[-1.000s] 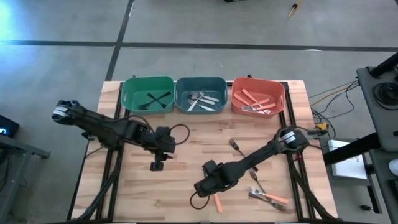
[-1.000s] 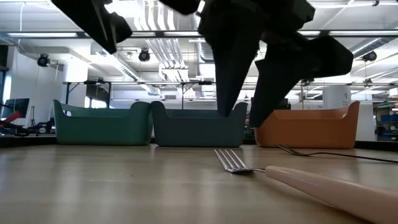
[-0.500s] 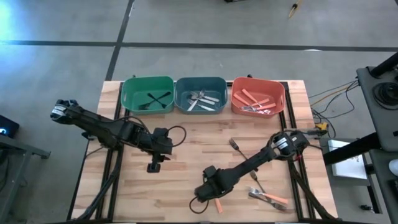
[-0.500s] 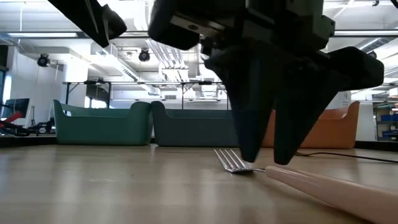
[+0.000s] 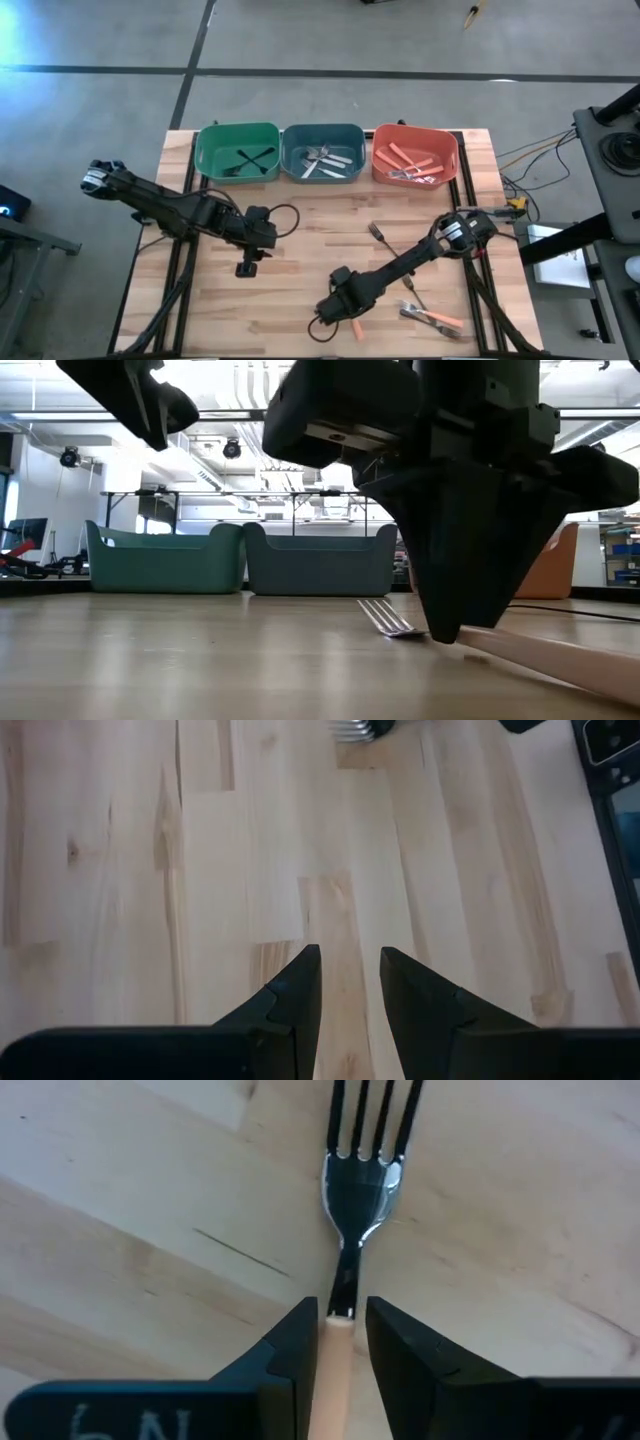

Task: Sort silverware by color (type)
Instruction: Put the orange fork into the orange bin

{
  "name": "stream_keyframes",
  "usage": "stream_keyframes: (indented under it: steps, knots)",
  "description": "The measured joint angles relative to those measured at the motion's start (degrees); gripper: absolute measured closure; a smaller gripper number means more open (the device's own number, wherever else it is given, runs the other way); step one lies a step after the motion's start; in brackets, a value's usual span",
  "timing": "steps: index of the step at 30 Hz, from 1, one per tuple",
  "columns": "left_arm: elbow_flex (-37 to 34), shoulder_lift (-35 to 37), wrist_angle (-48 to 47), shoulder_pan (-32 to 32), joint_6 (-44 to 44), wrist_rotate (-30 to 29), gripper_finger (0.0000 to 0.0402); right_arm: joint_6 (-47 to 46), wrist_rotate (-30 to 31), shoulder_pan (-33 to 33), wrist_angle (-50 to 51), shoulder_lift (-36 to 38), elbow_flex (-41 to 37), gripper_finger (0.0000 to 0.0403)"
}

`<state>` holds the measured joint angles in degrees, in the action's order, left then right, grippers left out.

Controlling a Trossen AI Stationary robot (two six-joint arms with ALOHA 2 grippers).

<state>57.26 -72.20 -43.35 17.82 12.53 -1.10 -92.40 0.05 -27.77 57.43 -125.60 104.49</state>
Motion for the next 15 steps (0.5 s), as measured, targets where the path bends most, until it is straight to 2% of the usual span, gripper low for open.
stream_keyframes:
  steps: [11,15]
  knots:
    - [-0.4,0.0,0.3,0.0,-1.2,-0.3,0.0313,3.8,-2.4,0.1,0.4,-2.4,-0.5,0.0327]
    - [-0.4,0.0,0.5,0.0,-1.4,-1.7,0.0313,4.8,-2.0,0.1,1.2,-1.6,-0.6,0.0358]
